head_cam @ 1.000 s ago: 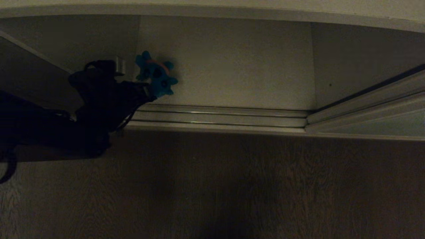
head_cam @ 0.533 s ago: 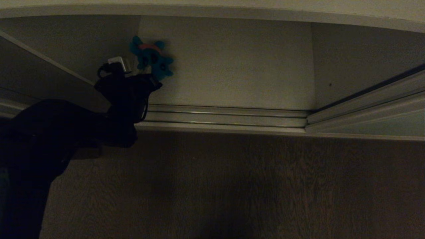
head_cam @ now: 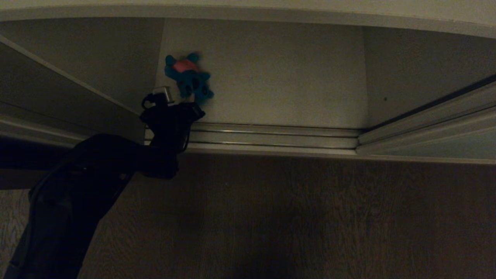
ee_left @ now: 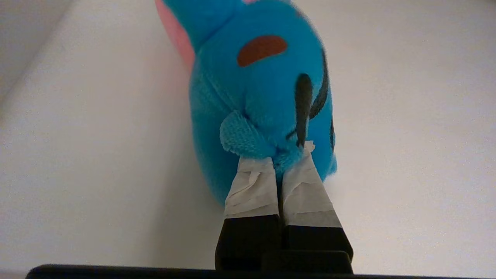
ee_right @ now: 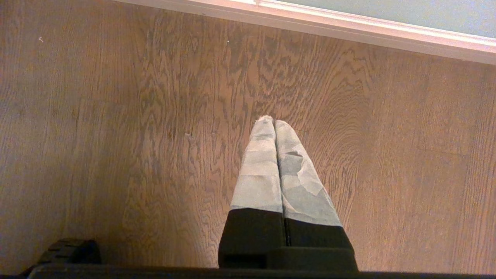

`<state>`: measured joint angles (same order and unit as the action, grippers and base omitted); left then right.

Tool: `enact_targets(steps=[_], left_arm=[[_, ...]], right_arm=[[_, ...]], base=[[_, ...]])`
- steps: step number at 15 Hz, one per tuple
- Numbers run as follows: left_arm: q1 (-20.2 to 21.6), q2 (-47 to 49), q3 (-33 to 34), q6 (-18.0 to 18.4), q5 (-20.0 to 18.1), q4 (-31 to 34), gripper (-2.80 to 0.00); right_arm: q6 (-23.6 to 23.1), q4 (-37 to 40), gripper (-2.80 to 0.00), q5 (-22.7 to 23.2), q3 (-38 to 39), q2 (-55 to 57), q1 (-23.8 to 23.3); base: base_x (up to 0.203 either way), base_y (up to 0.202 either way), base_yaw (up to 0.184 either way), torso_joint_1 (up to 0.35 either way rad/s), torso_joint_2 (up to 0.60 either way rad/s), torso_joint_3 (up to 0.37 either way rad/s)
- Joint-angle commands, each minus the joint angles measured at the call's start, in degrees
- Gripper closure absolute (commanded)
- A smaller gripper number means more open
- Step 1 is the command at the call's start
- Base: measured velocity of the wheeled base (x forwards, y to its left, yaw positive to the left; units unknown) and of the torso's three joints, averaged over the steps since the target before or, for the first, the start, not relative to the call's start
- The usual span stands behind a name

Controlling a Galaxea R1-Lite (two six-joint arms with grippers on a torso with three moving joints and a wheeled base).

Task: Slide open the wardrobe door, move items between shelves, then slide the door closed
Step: Place the blue doll on the lower shelf

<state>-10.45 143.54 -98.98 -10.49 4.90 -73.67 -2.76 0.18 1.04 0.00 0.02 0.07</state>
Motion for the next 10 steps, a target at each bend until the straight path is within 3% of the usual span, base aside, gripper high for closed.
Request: enact_targets(steps=[1,6,7,10], left_arm=[[-0.45,0.25,-0.07,-0.06,0.11,-0.51,0.0],[-0.54,0.72,-2.53,0.5,2.52,1.07,0.0],[-0.54,0.54,-2.16,0.51,2.49,1.25,-2.8],[-0.54,-1.6,-1.47,0.44,2.47,2.27,-2.8]], right_arm=[[-0.05,-0.01,0.0,0.02,0.0,-0.11,0.01],[-0.05,-0.01,0.0,0.02,0.0,-0.11,0.01],[-0.05,-0.01,0.0,0.02,0.0,-0.11,0.01],[-0.05,-0.01,0.0,0.02,0.0,-0.11,0.01]], base=[[0.0,0.0,0.0,0.0,0.0,0.0],[0.0,0.0,0.0,0.0,0.0,0.0],[0.0,0.0,0.0,0.0,0.0,0.0],[0.0,0.0,0.0,0.0,0.0,0.0]])
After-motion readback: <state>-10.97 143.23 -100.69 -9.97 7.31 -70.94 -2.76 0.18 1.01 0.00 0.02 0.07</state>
